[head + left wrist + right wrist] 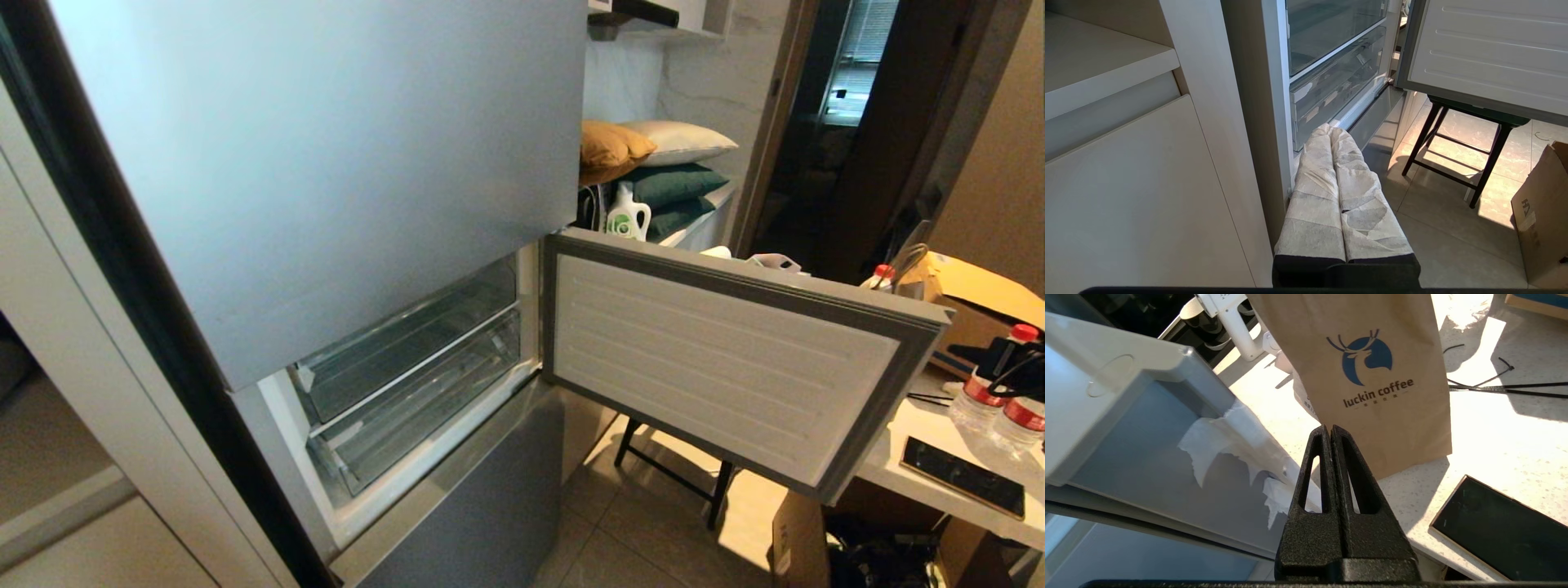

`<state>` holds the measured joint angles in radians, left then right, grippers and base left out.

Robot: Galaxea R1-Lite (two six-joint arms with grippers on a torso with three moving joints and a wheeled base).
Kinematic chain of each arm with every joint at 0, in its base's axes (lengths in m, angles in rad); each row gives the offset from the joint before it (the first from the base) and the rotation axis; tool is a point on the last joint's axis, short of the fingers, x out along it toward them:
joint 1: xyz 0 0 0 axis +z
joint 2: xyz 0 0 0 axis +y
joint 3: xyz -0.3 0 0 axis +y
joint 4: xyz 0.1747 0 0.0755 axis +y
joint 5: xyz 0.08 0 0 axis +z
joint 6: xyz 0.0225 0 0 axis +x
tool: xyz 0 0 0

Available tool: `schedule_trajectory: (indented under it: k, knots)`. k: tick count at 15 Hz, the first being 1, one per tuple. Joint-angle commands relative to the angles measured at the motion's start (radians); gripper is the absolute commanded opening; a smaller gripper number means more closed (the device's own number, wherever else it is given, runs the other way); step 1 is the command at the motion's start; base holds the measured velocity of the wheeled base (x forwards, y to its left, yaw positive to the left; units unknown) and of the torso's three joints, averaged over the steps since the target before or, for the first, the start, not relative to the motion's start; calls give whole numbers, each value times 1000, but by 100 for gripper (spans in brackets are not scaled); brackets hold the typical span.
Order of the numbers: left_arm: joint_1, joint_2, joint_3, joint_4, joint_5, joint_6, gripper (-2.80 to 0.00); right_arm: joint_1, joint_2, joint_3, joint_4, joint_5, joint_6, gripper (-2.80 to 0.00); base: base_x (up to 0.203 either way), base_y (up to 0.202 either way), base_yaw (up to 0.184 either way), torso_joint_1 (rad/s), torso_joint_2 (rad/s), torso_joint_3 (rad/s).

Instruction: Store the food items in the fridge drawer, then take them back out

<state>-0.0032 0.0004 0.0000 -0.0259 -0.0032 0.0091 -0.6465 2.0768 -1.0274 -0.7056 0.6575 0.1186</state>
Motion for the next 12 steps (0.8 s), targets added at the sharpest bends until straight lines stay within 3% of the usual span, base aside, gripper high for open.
schedule_trajectory:
  k: [1,7,12]
  knots:
    - [0,0,11,0,0,0,-280,-2,-1,6,-2,22,0,-280,0,0,0,0,0,0]
    - [0,1,11,-1,0,0,-280,-1,-65,98,0,130,0,-280,0,0,0,0,0,0]
    - [0,1,11,0,0,0,-280,-26,-134,178,-4,131,-8,-280,0,0,0,0,0,0]
